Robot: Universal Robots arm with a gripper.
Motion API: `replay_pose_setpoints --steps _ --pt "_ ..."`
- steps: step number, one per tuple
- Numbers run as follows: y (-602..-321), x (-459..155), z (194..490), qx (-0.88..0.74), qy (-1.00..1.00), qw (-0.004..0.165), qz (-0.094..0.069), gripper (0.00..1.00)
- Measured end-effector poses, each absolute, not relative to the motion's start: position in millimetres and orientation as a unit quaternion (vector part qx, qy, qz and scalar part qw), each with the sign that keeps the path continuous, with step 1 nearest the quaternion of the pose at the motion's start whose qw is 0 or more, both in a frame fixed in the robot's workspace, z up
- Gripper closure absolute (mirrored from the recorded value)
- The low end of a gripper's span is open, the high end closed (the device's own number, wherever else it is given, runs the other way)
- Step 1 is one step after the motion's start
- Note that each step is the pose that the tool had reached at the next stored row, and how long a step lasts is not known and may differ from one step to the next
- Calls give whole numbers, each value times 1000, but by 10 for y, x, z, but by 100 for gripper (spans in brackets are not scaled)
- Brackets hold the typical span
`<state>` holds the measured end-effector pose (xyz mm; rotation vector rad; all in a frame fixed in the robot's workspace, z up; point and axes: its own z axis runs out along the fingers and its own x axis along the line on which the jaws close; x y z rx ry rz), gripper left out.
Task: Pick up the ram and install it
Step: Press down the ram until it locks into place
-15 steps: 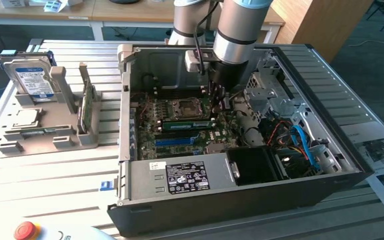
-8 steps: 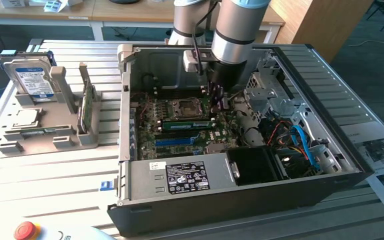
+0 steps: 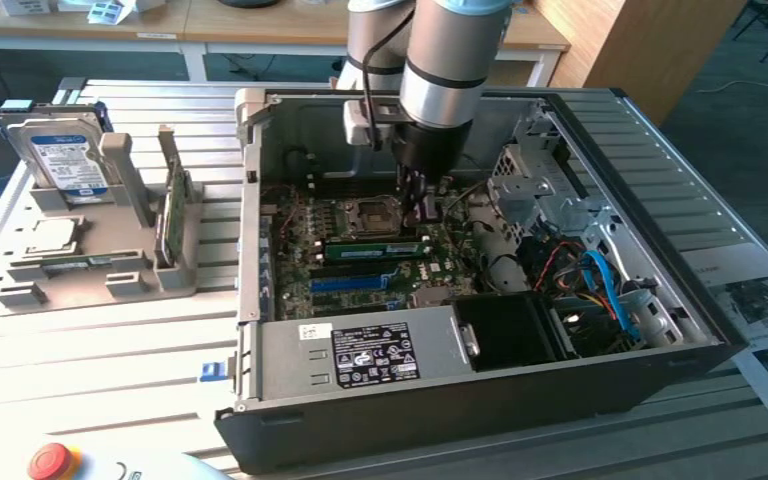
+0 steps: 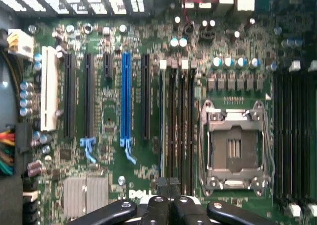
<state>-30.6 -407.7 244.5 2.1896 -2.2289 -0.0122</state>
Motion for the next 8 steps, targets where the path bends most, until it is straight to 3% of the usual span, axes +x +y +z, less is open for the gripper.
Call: replay_pose_setpoints --steps 8 --pt "-4077 -530 2444 701 -713 8 -3 90"
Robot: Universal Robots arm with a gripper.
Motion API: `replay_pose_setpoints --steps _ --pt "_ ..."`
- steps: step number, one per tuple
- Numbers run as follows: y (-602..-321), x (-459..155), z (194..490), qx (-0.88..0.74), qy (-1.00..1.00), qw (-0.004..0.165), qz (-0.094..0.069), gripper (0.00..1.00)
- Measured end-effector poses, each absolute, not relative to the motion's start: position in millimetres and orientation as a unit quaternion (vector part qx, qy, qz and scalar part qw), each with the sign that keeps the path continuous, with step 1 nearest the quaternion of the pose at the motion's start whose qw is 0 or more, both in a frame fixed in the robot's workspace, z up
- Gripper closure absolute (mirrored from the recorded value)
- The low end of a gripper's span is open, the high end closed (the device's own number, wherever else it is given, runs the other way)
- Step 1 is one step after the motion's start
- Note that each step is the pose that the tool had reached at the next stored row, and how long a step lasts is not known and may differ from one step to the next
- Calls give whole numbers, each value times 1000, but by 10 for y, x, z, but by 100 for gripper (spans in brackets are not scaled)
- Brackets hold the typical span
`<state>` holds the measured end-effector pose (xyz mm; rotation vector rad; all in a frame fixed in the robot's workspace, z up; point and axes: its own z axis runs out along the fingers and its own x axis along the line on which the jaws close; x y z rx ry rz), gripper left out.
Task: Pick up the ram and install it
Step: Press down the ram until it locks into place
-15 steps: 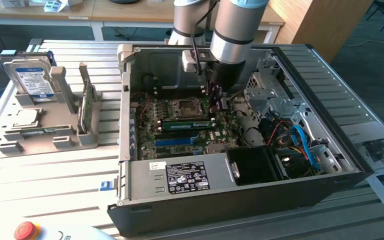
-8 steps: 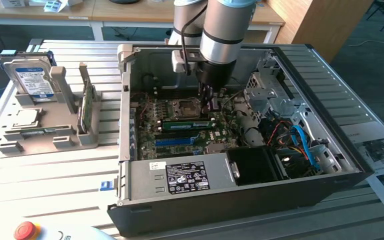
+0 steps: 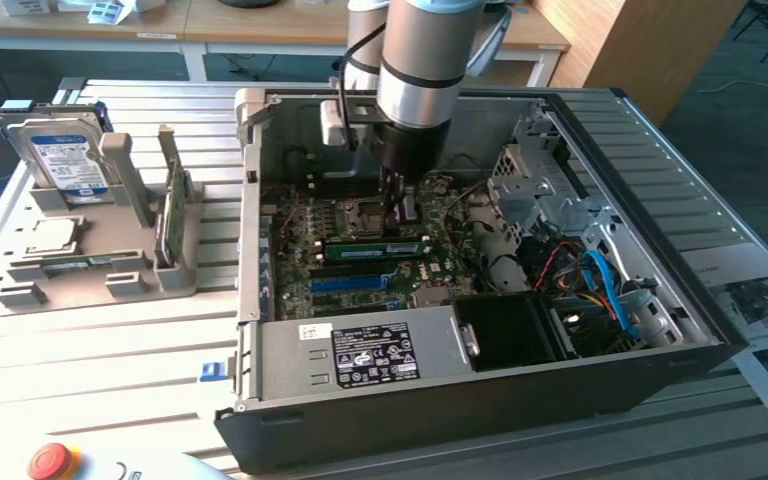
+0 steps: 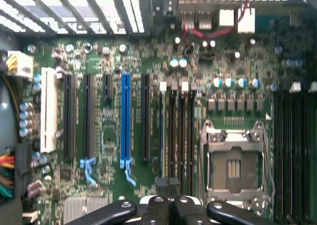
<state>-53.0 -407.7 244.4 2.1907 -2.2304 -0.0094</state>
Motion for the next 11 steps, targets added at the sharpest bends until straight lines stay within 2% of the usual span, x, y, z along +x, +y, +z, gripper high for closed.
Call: replay_pose_setpoints --steps 11 --pt "-4076 -734 2444 701 -713 7 -2 90"
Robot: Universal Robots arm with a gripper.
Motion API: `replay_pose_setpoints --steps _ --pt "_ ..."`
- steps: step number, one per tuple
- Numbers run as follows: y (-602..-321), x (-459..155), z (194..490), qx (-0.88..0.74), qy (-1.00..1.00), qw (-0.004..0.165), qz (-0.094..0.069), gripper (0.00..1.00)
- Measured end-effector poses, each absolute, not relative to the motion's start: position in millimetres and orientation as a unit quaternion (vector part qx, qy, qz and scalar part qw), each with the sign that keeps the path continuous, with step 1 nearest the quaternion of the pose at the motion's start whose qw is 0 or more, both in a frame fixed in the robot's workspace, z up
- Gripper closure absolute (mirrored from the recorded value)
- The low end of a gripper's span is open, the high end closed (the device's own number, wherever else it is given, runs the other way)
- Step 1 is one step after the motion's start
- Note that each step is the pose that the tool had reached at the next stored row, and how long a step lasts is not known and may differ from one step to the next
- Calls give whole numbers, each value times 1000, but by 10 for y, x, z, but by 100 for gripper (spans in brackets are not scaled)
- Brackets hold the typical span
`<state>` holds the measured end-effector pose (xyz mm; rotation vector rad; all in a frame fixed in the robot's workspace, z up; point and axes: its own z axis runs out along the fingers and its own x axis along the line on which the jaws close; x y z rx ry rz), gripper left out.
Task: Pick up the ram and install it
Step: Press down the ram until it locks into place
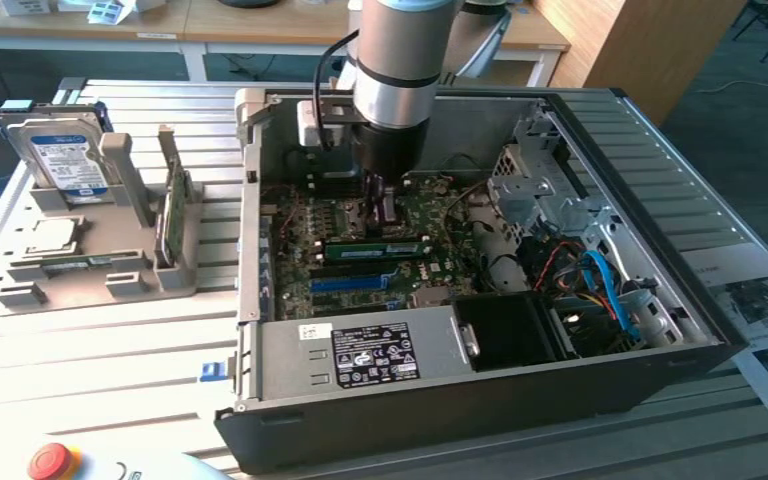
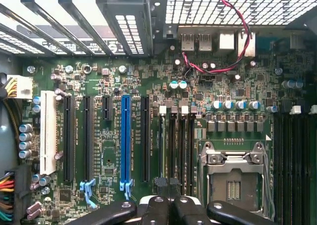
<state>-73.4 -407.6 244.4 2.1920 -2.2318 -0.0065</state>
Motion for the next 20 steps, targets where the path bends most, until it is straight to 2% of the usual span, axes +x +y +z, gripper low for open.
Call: replay_pose_setpoints --steps 20 --pt "-4113 -735 2359 701 -713 7 -2 90"
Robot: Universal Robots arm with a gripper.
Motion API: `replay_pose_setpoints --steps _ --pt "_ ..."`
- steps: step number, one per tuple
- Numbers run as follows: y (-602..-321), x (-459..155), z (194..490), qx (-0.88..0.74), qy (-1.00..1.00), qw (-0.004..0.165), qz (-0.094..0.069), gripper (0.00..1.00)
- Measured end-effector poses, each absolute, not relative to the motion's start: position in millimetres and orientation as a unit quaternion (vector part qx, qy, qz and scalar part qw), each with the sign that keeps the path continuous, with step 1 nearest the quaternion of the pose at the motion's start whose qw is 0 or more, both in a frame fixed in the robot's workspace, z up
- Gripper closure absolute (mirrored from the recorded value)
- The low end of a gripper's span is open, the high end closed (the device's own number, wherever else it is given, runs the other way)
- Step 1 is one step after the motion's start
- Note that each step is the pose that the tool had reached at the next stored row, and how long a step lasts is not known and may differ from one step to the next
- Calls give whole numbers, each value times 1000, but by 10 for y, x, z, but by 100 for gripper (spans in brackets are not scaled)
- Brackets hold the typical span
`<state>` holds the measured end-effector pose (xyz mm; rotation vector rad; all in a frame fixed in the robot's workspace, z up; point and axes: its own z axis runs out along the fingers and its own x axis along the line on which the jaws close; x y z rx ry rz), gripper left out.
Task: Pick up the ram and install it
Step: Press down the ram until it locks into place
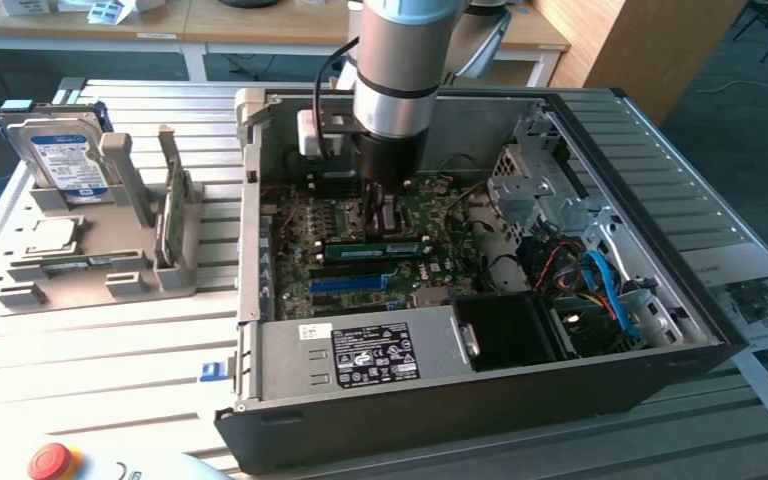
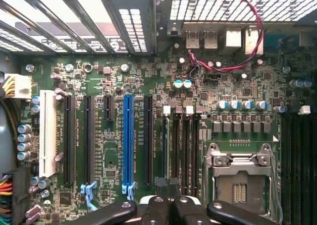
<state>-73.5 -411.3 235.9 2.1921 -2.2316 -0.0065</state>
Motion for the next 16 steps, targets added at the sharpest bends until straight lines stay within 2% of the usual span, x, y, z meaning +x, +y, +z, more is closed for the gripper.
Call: replay_pose_setpoints --steps 16 --pt "-4113 -736 2319 701 -713 7 -2 90"
